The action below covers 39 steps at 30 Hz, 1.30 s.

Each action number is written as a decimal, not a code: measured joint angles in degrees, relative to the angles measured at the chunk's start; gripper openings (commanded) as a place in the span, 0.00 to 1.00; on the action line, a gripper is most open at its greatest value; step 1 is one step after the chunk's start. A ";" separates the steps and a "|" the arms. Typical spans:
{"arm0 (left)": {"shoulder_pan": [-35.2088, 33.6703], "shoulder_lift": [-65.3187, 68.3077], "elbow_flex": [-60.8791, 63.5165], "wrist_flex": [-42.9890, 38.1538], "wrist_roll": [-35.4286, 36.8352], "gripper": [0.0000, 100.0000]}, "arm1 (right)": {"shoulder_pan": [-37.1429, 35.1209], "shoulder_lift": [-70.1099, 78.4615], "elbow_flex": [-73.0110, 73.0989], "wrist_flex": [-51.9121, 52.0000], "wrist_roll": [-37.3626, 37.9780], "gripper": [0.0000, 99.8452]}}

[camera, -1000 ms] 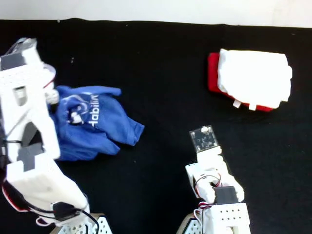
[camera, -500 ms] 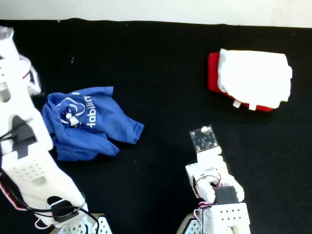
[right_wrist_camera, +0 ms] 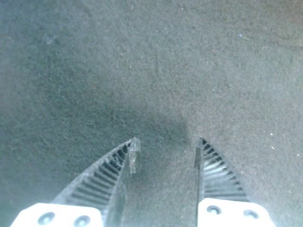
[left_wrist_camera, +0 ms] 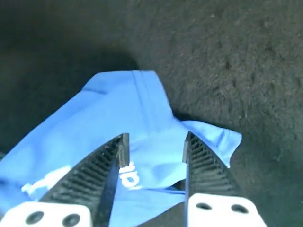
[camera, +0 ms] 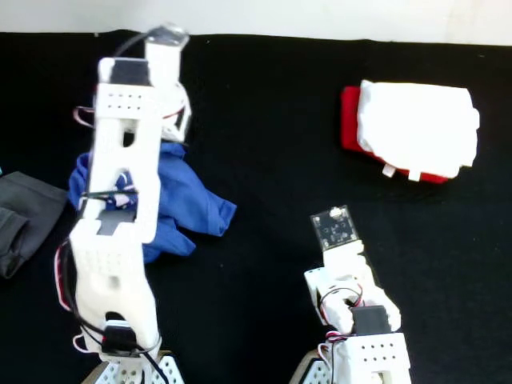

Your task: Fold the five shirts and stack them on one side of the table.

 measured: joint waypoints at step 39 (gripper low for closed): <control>-17.85 3.08 -23.30 4.13 -4.66 0.01 | -2.55 13.45 -19.69 2.11 0.00 0.19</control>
